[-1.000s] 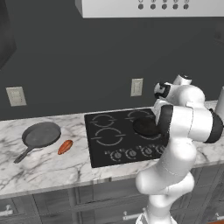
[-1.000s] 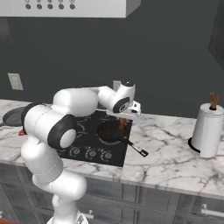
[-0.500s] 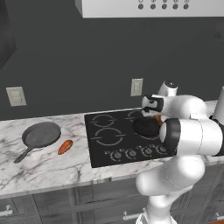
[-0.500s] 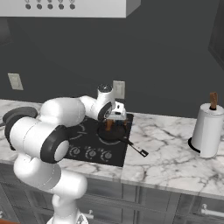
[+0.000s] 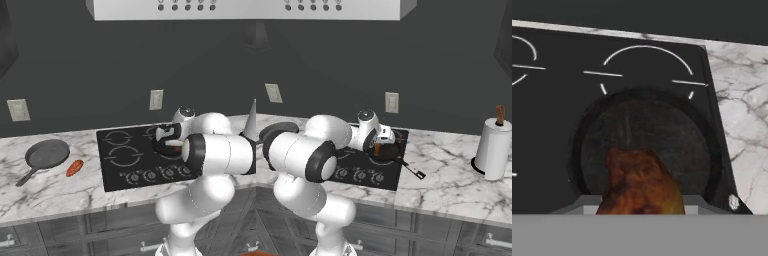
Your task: Place both pans onto different burners. Then place the sweet potato and the chicken drumstick on different pans.
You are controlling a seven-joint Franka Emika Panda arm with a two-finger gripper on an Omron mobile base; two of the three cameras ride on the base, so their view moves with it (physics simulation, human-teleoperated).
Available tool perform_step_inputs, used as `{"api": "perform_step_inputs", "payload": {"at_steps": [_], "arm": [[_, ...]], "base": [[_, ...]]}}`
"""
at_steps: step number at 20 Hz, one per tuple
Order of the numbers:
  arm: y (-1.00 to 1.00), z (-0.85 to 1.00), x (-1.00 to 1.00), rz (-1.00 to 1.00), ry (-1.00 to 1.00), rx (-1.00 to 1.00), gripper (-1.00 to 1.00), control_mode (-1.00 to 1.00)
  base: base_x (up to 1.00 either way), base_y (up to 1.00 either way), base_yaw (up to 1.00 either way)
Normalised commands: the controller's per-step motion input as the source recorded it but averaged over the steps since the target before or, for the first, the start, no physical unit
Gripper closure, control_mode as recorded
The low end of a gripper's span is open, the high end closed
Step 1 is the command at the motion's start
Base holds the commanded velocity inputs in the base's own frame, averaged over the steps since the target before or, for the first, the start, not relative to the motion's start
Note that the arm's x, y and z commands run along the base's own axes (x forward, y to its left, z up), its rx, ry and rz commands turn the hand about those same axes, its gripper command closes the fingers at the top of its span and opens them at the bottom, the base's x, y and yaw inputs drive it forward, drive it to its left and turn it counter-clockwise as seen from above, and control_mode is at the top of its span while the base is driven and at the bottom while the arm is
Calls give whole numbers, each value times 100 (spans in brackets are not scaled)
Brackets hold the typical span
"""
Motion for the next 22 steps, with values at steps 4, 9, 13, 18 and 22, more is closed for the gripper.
{"api": "perform_step_inputs", "payload": {"at_steps": [4,9,13,18,22], "arm": [[0,-6,19,0,0,0,100,-100],[0,-6,31,0,0,0,100,-100],[0,-19,35,0,2,0,100,-100],[0,-31,22,0,0,0,100,-100],[0,-33,19,0,0,0,100,-100]], "base": [[0,0,0],[0,0,0],[0,0,0],[0,0,0],[0,0,0]]}}
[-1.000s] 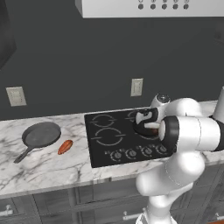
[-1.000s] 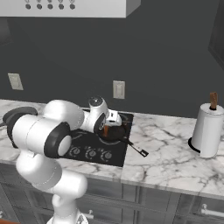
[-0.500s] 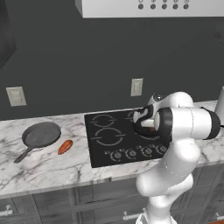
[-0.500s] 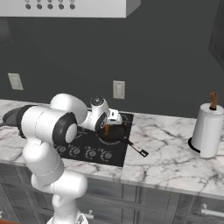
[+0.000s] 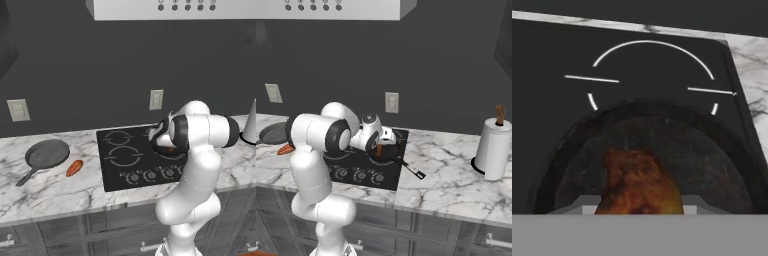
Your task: Place both pans onto different burners. Then place the sweet potato and the chicken drumstick on different pans.
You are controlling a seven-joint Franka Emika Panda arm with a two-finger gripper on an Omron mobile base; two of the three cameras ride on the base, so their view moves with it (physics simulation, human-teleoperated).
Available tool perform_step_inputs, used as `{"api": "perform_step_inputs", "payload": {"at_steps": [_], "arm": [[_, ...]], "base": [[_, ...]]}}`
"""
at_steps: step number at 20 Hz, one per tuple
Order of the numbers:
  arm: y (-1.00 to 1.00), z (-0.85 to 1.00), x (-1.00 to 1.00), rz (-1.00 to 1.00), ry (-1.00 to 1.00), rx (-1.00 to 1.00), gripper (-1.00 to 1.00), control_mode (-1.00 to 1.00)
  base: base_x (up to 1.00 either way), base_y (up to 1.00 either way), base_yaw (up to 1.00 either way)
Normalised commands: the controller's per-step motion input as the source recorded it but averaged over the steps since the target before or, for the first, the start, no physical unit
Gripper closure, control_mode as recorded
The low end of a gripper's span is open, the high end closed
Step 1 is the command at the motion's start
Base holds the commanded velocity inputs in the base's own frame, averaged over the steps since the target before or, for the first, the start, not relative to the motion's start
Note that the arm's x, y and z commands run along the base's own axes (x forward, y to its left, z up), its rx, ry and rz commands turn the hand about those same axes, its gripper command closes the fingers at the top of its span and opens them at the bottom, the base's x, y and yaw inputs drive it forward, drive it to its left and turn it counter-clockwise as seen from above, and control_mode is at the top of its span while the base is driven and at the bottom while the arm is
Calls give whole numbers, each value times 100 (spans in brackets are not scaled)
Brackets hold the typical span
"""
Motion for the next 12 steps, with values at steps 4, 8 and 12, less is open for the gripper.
{"api": "perform_step_inputs", "payload": {"at_steps": [4,8,12], "arm": [[-1,-26,20,0,0,0,100,-100],[-1,-25,16,0,0,0,100,-100],[-8,-21,14,0,0,0,100,-100]], "base": [[0,0,0],[0,0,0],[0,0,0]]}}
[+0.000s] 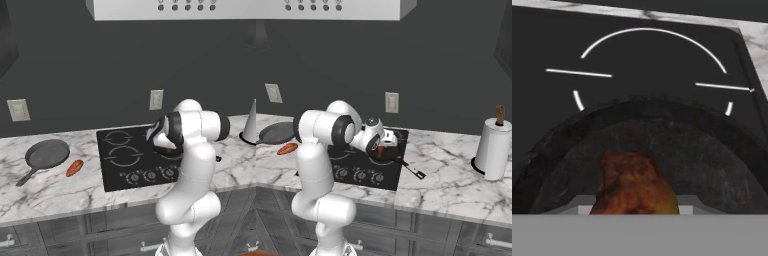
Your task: Place both pans onto different burners. Then place the sweet potato and the chicken drumstick on different pans.
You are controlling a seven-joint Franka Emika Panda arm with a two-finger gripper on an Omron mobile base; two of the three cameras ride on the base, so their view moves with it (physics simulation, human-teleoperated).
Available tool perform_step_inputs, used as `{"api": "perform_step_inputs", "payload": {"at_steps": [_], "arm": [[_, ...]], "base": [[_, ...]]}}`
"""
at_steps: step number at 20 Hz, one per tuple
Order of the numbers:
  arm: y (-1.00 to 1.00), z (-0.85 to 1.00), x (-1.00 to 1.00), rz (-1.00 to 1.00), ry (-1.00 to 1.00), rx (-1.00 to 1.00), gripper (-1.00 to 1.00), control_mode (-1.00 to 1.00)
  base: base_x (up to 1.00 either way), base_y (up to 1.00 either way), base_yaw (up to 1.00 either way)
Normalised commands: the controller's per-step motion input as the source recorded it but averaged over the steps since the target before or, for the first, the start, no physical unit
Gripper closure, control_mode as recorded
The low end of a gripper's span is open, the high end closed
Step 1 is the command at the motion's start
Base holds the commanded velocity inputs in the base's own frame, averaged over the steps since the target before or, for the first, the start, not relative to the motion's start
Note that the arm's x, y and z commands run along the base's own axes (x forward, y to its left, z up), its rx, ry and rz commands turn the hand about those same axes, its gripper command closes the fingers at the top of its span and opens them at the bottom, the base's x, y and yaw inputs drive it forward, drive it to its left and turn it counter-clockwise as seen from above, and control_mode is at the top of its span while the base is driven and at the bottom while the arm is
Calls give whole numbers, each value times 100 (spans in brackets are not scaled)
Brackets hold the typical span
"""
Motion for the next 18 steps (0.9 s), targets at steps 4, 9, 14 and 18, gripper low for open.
{"api": "perform_step_inputs", "payload": {"at_steps": [4,9,14,18], "arm": [[-9,-20,9,0,0,0,-100,-100],[0,-13,2,0,0,0,-100,-100],[0,6,0,0,-2,0,-100,-100],[0,37,-1,0,-5,0,-100,-100]], "base": [[0,0,0],[0,0,0],[0,0,0],[0,0,0]]}}
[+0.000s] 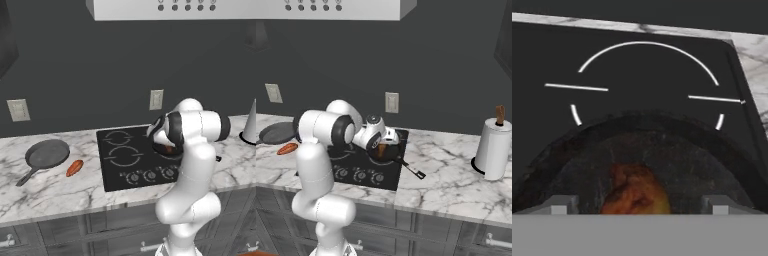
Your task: Place both pans onto different burners. Then place the sweet potato and the chicken drumstick on different pans.
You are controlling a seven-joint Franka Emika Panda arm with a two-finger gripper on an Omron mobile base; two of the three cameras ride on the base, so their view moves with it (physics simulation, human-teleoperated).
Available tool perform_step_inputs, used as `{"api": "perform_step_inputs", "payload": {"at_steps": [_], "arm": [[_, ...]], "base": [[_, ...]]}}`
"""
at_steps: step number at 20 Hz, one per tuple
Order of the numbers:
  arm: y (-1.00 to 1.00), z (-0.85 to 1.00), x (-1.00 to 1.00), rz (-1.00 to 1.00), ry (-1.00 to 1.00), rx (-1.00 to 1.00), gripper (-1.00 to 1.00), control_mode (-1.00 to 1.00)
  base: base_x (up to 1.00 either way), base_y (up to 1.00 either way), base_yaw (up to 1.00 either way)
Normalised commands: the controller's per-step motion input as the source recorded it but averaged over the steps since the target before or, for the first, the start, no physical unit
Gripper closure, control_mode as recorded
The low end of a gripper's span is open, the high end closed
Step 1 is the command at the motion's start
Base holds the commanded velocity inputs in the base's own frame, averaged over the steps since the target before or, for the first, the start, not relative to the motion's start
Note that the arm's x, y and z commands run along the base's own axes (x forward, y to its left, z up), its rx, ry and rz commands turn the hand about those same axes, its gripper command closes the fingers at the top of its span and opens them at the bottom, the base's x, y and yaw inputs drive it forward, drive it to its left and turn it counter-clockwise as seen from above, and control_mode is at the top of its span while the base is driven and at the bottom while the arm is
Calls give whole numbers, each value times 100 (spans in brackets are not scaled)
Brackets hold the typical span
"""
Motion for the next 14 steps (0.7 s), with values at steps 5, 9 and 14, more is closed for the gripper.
{"api": "perform_step_inputs", "payload": {"at_steps": [5,9,14], "arm": [[0,52,-25,5,-12,1,-100,-100],[4,35,-73,8,-27,0,-100,-100],[8,28,-88,4,-31,0,-100,-100]], "base": [[0,0,0],[0,0,0],[0,0,0]]}}
